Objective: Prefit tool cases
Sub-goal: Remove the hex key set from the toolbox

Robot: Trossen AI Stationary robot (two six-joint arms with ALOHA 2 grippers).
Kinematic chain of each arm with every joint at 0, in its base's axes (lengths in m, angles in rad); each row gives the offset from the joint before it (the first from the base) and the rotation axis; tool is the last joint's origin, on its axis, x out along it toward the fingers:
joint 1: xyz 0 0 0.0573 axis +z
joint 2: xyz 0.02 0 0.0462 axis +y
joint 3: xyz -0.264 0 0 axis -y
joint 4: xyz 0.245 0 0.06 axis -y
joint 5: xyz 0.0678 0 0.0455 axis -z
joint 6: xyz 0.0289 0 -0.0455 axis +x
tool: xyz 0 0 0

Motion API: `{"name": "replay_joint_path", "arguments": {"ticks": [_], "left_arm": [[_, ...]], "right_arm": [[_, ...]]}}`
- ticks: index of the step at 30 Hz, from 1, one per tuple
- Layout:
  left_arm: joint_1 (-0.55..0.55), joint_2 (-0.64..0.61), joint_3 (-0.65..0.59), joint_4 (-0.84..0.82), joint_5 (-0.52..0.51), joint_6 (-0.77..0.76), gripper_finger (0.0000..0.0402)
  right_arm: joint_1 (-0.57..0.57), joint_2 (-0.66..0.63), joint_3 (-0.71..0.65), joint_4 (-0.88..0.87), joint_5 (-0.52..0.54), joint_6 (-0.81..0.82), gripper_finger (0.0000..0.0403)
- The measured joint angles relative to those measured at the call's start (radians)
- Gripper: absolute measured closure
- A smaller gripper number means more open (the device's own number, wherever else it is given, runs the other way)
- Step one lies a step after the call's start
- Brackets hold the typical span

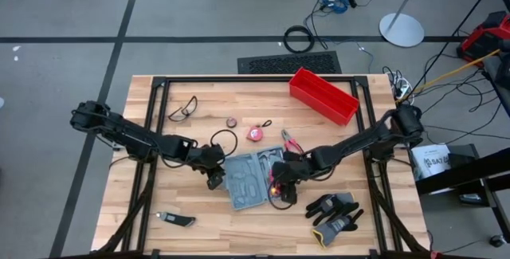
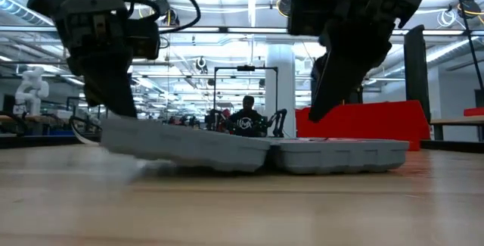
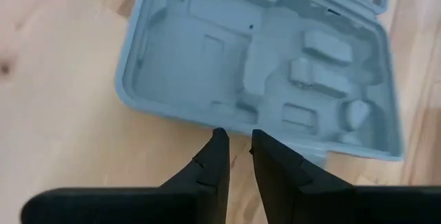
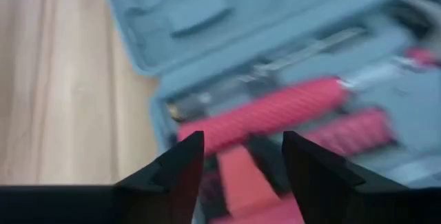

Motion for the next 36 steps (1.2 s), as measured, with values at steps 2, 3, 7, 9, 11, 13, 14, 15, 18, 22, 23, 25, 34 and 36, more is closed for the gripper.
{"name": "replay_joint_path", "arguments": {"ticks": [2,3,7,9,11,13,14,15,18,22,23,25,34,36], "left_arm": [[0.0,0.0,0.001,-0.004,-0.01,0.013,0.0333],[0.0,0.0,0.001,-0.009,-0.015,0.013,0.0333],[-0.01,0.0,0.001,-0.016,-0.023,0.014,0.0333],[-0.016,0.0,0.001,-0.016,-0.03,0.014,0.0333],[-0.022,0.0,0.001,-0.016,-0.045,0.015,0.0333],[-0.027,0.0,0.001,-0.016,-0.068,0.015,0.0333],[-0.031,0.0,0.001,-0.015,-0.078,0.015,0.0333],[-0.034,0.0,0.001,-0.015,-0.089,0.015,0.0333],[-0.039,0.0,0.001,-0.014,-0.108,0.015,0.0333],[-0.04,0.0,0.001,-0.012,-0.127,0.017,0.0333],[-0.04,0.0,0.001,-0.012,-0.132,0.019,0.0333],[-0.04,0.0,0.001,-0.012,-0.137,0.02,0.0333],[-0.04,0.0,0.001,-0.011,-0.14,0.021,0.0333],[-0.04,0.0,0.001,-0.011,-0.147,0.021,0.0333]], "right_arm": [[0.001,0.047,0.037,-0.027,-0.034,-0.005,0.0197],[0.002,0.068,0.057,-0.059,-0.046,-0.005,0.0193],[0.008,0.122,0.154,-0.199,-0.051,0.0,0.0182],[0.013,0.124,0.184,-0.24,-0.045,0.01,0.0181],[0.017,0.119,0.211,-0.26,-0.027,0.011,0.0182],[0.024,0.11,0.234,-0.301,0.012,0.011,0.0184],[0.03,0.109,0.244,-0.319,0.037,0.009,0.0185],[0.036,0.109,0.246,-0.333,0.062,0.004,0.0185],[0.044,0.12,0.234,-0.355,0.11,-0.004,0.0185],[0.043,0.121,0.211,-0.337,0.13,0.016,0.0186],[0.042,0.12,0.208,-0.338,0.146,0.022,0.0186],[0.038,0.12,0.201,-0.335,0.168,0.029,0.0186],[0.034,0.116,0.145,-0.314,0.03,0.098,0.0186],[0.035,0.115,0.138,-0.308,0.032,0.099,0.0186]]}}
